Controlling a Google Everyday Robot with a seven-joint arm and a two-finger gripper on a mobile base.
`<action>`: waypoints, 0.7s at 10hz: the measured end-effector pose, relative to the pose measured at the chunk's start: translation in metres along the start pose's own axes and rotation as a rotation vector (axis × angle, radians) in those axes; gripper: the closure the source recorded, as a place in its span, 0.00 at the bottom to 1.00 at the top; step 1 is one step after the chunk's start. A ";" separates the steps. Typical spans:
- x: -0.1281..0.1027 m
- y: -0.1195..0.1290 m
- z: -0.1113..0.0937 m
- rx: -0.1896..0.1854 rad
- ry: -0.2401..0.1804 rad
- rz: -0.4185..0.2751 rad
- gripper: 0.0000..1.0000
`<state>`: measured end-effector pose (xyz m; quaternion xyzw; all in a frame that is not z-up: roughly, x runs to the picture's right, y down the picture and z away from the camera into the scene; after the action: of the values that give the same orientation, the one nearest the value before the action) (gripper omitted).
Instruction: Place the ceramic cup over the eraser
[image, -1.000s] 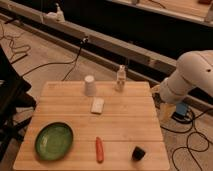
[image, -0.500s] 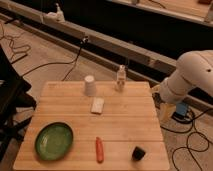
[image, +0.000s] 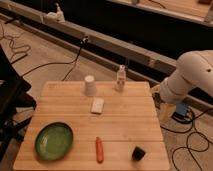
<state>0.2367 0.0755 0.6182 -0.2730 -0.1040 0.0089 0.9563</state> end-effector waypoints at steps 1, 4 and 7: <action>-0.015 -0.002 0.002 0.000 -0.033 -0.013 0.20; -0.076 -0.021 0.005 0.025 -0.132 -0.069 0.20; -0.108 -0.038 0.015 0.046 -0.171 -0.086 0.20</action>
<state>0.1264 0.0430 0.6295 -0.2446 -0.1964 -0.0066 0.9495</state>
